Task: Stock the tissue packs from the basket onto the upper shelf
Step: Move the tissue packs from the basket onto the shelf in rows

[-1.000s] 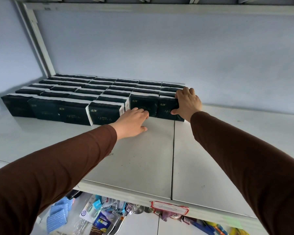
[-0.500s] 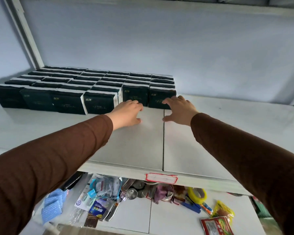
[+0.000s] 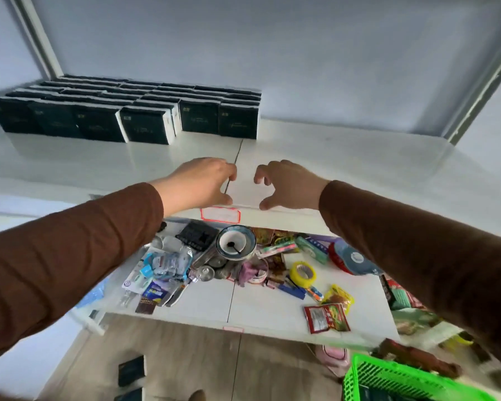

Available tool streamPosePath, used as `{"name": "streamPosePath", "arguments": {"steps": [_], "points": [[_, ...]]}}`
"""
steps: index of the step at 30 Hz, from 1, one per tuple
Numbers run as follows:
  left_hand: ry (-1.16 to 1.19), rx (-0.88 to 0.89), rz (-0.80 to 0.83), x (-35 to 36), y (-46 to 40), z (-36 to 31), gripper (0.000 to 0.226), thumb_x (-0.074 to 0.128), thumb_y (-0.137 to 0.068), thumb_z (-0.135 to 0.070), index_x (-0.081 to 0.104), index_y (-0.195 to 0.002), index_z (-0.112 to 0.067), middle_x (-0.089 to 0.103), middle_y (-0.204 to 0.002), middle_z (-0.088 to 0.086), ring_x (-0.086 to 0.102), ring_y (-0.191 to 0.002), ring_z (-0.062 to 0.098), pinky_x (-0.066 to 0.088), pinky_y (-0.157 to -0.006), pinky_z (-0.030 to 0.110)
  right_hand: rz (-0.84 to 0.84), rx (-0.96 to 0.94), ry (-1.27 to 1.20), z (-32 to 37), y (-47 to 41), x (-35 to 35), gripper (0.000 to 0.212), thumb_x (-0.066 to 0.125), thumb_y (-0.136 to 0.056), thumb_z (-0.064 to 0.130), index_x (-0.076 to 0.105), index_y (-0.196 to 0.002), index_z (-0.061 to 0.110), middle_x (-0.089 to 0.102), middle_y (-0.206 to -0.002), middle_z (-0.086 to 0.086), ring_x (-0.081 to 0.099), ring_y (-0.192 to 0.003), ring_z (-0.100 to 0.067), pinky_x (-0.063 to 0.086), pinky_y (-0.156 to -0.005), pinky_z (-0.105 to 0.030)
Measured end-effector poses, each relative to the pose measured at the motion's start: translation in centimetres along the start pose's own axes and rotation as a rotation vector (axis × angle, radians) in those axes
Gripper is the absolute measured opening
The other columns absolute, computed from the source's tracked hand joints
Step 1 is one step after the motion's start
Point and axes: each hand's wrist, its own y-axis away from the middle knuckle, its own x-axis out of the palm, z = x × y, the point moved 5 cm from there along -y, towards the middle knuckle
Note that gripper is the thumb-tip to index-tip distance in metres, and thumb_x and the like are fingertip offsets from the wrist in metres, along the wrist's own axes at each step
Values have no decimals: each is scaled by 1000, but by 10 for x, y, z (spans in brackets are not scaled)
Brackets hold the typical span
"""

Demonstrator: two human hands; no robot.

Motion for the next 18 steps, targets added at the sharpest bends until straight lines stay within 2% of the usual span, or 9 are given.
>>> {"name": "streamPosePath", "arguments": {"steps": [4,7,13,16,18], "points": [[46,-17,37,2,54,-61,48,69,-84,-46,57,-124,-23,60,-119,-3,57,-106,21,45,-78,32,12,-53,-25,9,80,9,56,76,-76,40,53,-124,21,57,-116,-3,49,-108,-24,38,-85,-33],[76,-35,99,10,88,-106,45,69,-83,-45,57,-122,-26,60,-120,-5,57,-108,21,48,-82,35,38,-46,-36,6,134,24,54,75,-76,41,53,-123,23,57,-116,-1,49,-107,-22,40,-85,-34],[120,45,157,59,131,-180,30,72,-77,-41,62,-100,-24,66,-101,-3,63,-95,23,52,-74,38,4,62,-132,-10,229,72,53,74,-78,37,55,-124,20,58,-122,-3,55,-110,-24,42,-85,-33],[137,122,225,105,134,-225,45,73,-78,-46,60,-116,-26,63,-119,-3,60,-109,23,51,-84,39,32,206,-191,-37,287,119,54,77,-73,36,56,-120,20,58,-115,-5,56,-104,-27,39,-77,-32],[194,169,294,144,138,-271,49,72,-80,-46,57,-122,-25,60,-126,0,58,-114,23,50,-89,40,83,299,-205,-60,338,157,51,75,-76,33,55,-121,19,57,-112,-6,56,-101,-26,33,-72,-29]]}}
